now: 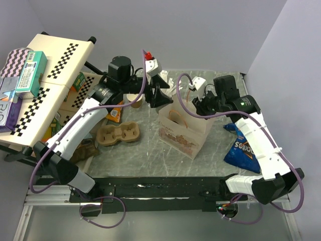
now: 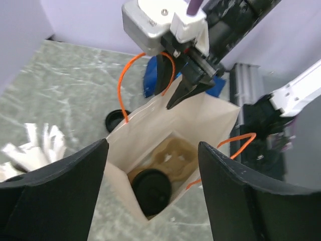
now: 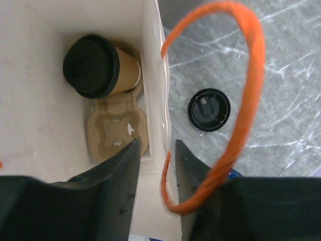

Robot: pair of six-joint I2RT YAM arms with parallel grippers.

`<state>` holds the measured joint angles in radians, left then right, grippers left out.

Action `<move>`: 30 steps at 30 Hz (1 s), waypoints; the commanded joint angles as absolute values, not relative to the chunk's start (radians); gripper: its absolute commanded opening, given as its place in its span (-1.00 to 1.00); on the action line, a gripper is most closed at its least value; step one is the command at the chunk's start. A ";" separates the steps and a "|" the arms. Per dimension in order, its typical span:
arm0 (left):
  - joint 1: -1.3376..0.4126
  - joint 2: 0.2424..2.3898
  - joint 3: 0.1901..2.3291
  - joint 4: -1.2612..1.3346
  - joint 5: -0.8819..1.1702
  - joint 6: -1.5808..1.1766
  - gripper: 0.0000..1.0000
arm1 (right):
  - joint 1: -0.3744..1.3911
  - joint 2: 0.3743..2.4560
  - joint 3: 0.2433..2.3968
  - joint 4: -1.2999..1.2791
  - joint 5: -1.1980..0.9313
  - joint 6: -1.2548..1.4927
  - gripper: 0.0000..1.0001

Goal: Pack the takeout coffee

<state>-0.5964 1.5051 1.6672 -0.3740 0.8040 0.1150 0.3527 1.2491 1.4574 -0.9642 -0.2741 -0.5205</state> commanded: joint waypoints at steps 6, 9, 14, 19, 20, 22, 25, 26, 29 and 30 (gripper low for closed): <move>-0.589 1.549 1.598 -0.110 0.957 -0.181 0.39 | 0.342 1.275 1.466 -1.008 -0.342 -0.535 -0.98; -0.589 1.568 1.614 -0.120 0.988 -0.190 0.27 | 0.344 1.282 1.525 -1.012 -0.370 -0.503 -1.00; -0.594 1.548 1.591 -0.169 0.983 -0.138 0.18 | 0.360 1.287 1.592 -1.029 -0.391 -0.477 -1.00; -0.621 1.508 1.539 -0.290 0.937 0.028 0.17 | 0.410 1.275 1.601 -1.026 -0.385 -0.460 -1.00; -0.630 1.488 1.529 -0.316 0.904 0.066 0.17 | 0.425 1.270 1.601 -1.025 -0.385 -0.457 -1.00; -0.661 1.464 1.491 -0.371 0.861 0.179 0.20 | 0.439 1.269 1.597 -1.019 -0.382 -0.454 -1.00; -0.707 1.413 1.436 -0.425 0.779 0.311 0.28 | 0.456 1.259 1.595 -1.016 -0.377 -0.453 -1.00; -0.721 1.399 1.430 -0.443 0.763 0.345 0.29 | 0.459 1.256 1.594 -1.015 -0.373 -0.453 -1.00; -0.771 1.387 1.413 -0.521 0.686 0.478 0.36 | 0.469 1.249 1.583 -1.008 -0.373 -0.448 -1.00; -0.791 1.384 1.401 -0.529 0.664 0.527 0.37 | 0.469 1.246 1.577 -1.006 -0.374 -0.443 -1.00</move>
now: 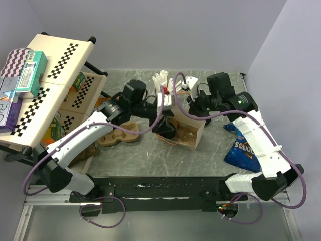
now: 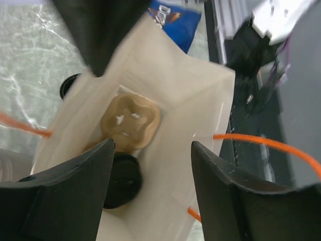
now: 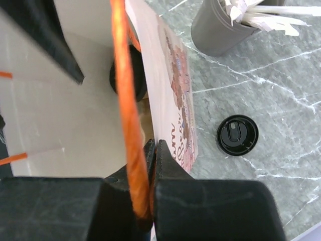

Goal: Pack the takeout coffee

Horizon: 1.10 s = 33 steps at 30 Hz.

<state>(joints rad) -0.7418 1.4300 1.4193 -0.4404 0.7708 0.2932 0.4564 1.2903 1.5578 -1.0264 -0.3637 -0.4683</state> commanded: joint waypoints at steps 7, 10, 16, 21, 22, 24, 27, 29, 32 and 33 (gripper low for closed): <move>-0.887 1.388 1.353 -0.583 0.441 0.751 0.50 | 0.474 1.207 1.549 -0.985 -0.379 -0.420 -1.00; -0.916 1.411 1.354 -0.614 0.401 0.828 0.52 | 0.486 1.189 1.537 -0.976 -0.377 -0.425 -1.00; -0.976 1.450 1.361 -0.650 0.282 0.922 0.55 | 0.551 1.151 1.491 -0.960 -0.345 -0.445 -1.00; -1.012 1.465 1.339 -0.614 0.200 0.945 0.59 | 0.565 1.138 1.447 -0.945 -0.347 -0.431 -1.00; -1.015 1.466 1.333 -0.609 0.192 0.949 0.60 | 0.568 1.140 1.444 -0.940 -0.353 -0.428 -1.00; -1.017 1.471 1.328 -0.604 0.170 0.980 0.60 | 0.569 1.143 1.440 -0.939 -0.357 -0.423 -1.00; -1.017 1.483 1.339 -0.635 0.144 1.025 0.58 | 0.577 1.146 1.442 -0.937 -0.362 -0.413 -1.00; -1.017 1.479 1.325 -0.631 0.132 1.057 0.57 | 0.583 1.144 1.434 -0.936 -0.367 -0.403 -1.00; -1.017 1.465 1.302 -0.629 0.146 1.084 0.56 | 0.597 1.135 1.416 -0.933 -0.364 -0.396 -1.00; -1.017 1.465 1.298 -0.633 0.147 1.094 0.55 | 0.600 1.132 1.414 -0.933 -0.362 -0.396 -1.00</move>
<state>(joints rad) -1.0138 1.4818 1.3178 -0.6319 0.1585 1.0172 0.5781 1.1652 1.4300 -0.9741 -0.3523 -0.4271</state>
